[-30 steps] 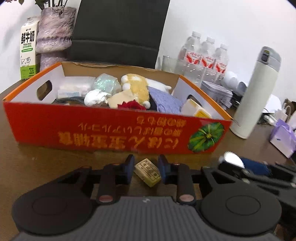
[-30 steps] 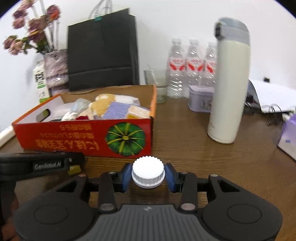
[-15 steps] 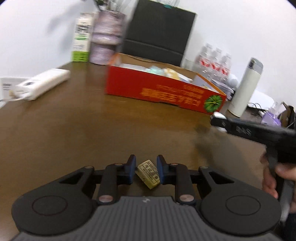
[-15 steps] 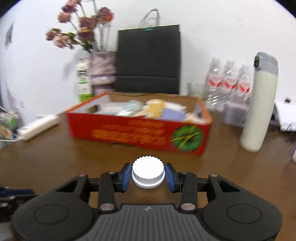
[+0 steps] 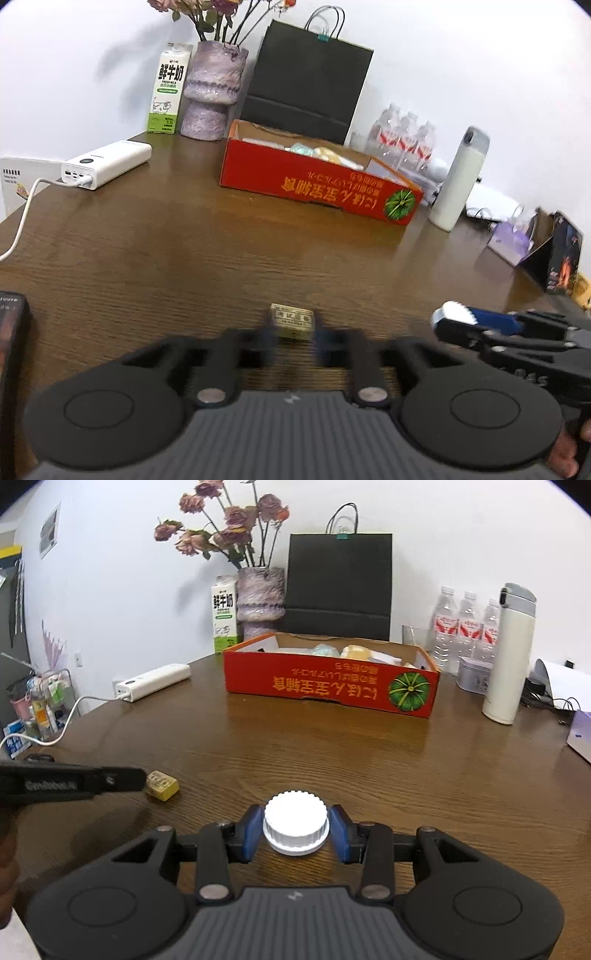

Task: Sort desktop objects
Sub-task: 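Grasp the small yellow block with left tool while right tool holds the white cap, then drop the yellow block into the box with left tool while right tool drops the cap in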

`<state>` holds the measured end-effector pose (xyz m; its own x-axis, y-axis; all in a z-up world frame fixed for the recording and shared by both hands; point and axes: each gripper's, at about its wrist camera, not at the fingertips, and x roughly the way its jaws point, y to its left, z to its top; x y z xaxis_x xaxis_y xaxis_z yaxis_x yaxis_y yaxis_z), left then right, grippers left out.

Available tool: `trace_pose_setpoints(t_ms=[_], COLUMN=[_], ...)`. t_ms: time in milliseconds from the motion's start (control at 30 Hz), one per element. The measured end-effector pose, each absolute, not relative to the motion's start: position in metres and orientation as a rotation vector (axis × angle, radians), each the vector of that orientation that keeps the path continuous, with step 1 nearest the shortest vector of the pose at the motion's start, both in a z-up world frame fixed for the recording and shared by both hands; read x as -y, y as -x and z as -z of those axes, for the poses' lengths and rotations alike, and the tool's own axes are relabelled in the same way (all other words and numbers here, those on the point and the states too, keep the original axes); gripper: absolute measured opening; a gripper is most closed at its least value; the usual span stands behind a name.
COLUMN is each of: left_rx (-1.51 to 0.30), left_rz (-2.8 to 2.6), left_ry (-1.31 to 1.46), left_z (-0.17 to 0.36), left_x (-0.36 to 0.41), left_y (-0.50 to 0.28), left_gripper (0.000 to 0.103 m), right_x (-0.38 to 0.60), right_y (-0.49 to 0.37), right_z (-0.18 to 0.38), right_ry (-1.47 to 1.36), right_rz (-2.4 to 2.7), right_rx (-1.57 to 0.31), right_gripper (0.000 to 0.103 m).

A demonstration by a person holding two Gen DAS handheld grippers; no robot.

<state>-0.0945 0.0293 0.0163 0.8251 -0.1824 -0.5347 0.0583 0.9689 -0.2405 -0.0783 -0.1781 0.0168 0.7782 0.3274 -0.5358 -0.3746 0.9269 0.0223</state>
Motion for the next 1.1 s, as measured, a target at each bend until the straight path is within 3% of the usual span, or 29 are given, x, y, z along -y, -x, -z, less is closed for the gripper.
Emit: trace_pose_setpoints(t_ms=[33,67,167,233,267,300,567,733,933,1100], left_rx=[-0.591,-0.606,-0.640,-0.642,-0.639,-0.632,-0.589,-0.455,-0.419,-0.551], left_rz=[0.112,0.094,0.089,0.077,0.089,0.109,0.085,0.032,0.097,0.138], left_ry=[0.199,0.180,0.153,0.127,0.125,0.123,0.247,0.137,0.116,0.156], left_z=[-0.015,-0.015,-0.013,-0.011,-0.010,-0.009,-0.024,-0.080,-0.153,-0.146], left_x=[-0.026,-0.021,-0.014,-0.009,-0.009,-0.008,-0.031,-0.053,-0.074,-0.063], left_y=[0.091,0.087,0.076,0.070,0.070,0.070,0.074,0.057,-0.037,-0.146], left_gripper=[0.082,0.090,0.087,0.074,0.037,0.031,0.030,0.031,0.031,0.031], right_x=[0.180,0.181,0.181,0.178,0.177,0.176,0.176,0.178,0.189,0.177], right_y=[0.079,0.078,0.075,0.073,0.073,0.073,0.067,0.040,-0.052,-0.179], right_z=[-0.017,-0.017,-0.013,-0.008,-0.007,-0.006,-0.022,-0.055,-0.121,-0.133], right_ry=[0.088,0.091,0.086,0.089,0.092,0.097,0.113,0.123,0.041,-0.141], right_rz=[-0.372,-0.369,-0.384,-0.384,-0.385,-0.388,-0.407,-0.372,-0.343,-0.392], right_rx=[-0.558,-0.557,-0.571,-0.586,-0.592,-0.591,-0.549,-0.458,-0.377,-0.575], right_gripper=[0.039,0.039,0.039,0.039,0.039,0.038,0.039,0.038,0.039,0.039])
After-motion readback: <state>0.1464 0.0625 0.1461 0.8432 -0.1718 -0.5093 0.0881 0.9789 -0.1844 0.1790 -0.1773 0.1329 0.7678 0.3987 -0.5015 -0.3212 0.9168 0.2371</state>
